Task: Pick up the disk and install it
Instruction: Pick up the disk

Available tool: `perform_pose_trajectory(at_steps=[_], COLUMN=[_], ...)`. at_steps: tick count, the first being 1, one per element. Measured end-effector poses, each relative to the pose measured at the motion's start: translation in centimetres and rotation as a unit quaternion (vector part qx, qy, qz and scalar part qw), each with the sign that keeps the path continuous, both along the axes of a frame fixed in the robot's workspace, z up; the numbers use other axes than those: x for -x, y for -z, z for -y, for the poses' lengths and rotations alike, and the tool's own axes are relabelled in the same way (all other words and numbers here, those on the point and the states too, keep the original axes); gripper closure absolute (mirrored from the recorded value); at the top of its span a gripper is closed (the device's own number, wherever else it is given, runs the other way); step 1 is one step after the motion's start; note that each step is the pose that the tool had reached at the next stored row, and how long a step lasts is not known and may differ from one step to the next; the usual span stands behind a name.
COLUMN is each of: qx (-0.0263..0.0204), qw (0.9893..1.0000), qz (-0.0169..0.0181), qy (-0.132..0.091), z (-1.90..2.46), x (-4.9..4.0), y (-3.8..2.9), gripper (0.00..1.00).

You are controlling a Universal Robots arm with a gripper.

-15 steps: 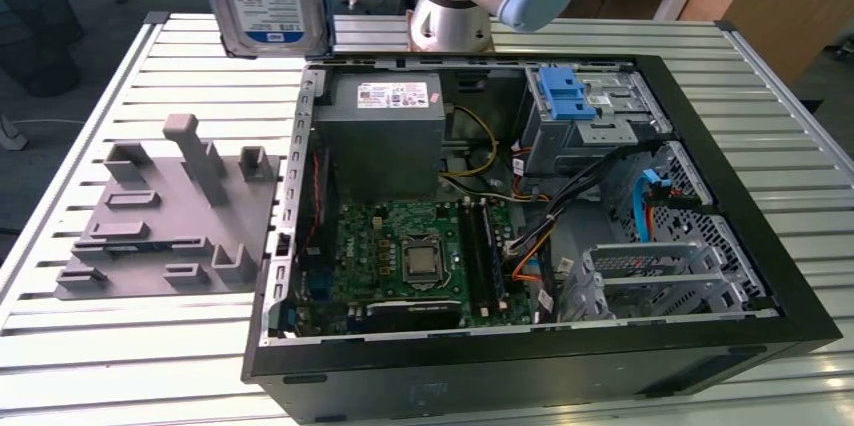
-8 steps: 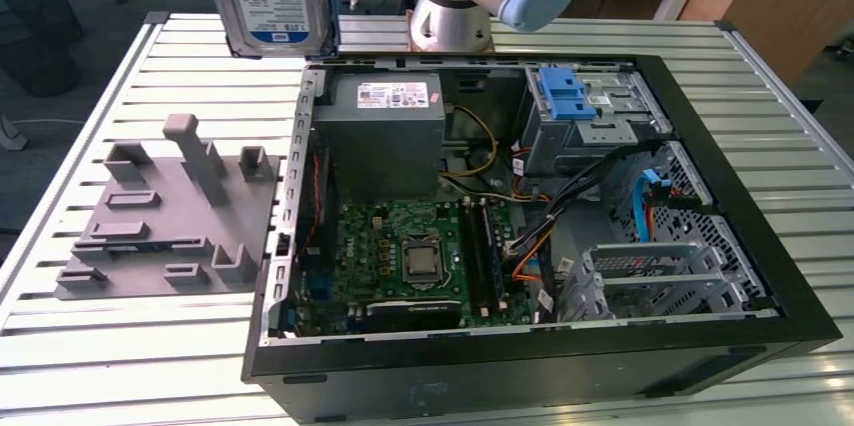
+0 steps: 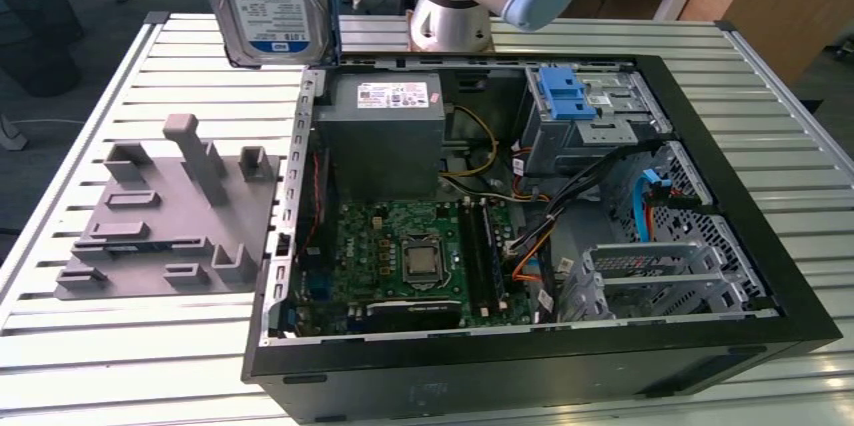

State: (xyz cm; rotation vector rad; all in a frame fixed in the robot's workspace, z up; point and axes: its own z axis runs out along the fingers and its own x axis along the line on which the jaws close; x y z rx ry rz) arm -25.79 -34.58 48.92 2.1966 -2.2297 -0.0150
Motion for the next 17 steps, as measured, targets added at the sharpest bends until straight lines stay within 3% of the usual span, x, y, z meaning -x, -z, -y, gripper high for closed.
perform_pose_trajectory(at_steps=[6, 12, 17], qx=[0.0, 0.0, 0.0], qw=[1.0, 1.0, 1.0], qz=[0.0, 0.0, 0.0], qy=[0.0, 0.001, 0.001], z=[1.22, 1.64, 1.72], x=[-0.05, -0.1, -0.14], y=[0.0, 0.01, 0.0], gripper=[0.63, 0.63, 0.63])
